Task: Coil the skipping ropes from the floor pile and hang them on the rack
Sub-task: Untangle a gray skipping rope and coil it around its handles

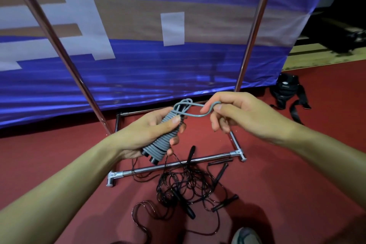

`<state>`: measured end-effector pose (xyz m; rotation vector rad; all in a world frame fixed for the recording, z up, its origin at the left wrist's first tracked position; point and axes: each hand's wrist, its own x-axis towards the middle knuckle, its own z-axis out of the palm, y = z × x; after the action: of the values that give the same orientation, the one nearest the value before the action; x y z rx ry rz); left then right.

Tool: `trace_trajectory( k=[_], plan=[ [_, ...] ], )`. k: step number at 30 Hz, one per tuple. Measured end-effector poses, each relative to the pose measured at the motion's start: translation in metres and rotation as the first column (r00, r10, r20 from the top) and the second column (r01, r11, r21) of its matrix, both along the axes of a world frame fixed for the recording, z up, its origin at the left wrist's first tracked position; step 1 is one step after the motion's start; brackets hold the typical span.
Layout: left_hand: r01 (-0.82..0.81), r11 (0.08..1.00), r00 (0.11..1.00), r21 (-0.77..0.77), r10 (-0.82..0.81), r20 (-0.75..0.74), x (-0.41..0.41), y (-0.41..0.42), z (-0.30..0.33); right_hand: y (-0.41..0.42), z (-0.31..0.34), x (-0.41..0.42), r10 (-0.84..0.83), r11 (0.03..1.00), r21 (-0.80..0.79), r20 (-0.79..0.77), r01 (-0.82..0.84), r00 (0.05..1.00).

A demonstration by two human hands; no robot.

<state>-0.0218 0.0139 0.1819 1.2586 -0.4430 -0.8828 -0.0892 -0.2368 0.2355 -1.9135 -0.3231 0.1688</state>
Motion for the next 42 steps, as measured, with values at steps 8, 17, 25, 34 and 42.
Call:
trace_trajectory(
  k=[8,17,25,34,42],
  plan=[
    [-0.201,0.977,0.974,0.065,0.193,0.116,-0.006,-0.016,0.006,0.008,-0.008,-0.011,0.063,0.907,-0.402,0.423,0.125,0.904],
    [-0.307,0.952,0.941,0.010,0.302,0.150,-0.008,-0.018,0.007,0.012,-0.013,-0.006,0.008,0.996,-0.085,0.161,0.006,0.987],
    [-0.344,0.938,0.912,0.044,0.322,0.253,-0.010,-0.017,0.009,0.004,-0.022,0.008,-0.031,0.997,-0.077,-0.080,0.025,0.996],
    [-0.148,0.975,0.933,0.165,0.082,0.351,-0.021,-0.022,0.001,0.005,-0.034,0.024,-0.223,0.913,-0.331,0.084,0.238,0.971],
    [-0.077,0.977,0.945,0.199,0.008,0.326,-0.026,-0.025,0.005,0.016,-0.034,0.029,-0.185,0.977,-0.103,0.018,0.185,0.983]
  ],
)
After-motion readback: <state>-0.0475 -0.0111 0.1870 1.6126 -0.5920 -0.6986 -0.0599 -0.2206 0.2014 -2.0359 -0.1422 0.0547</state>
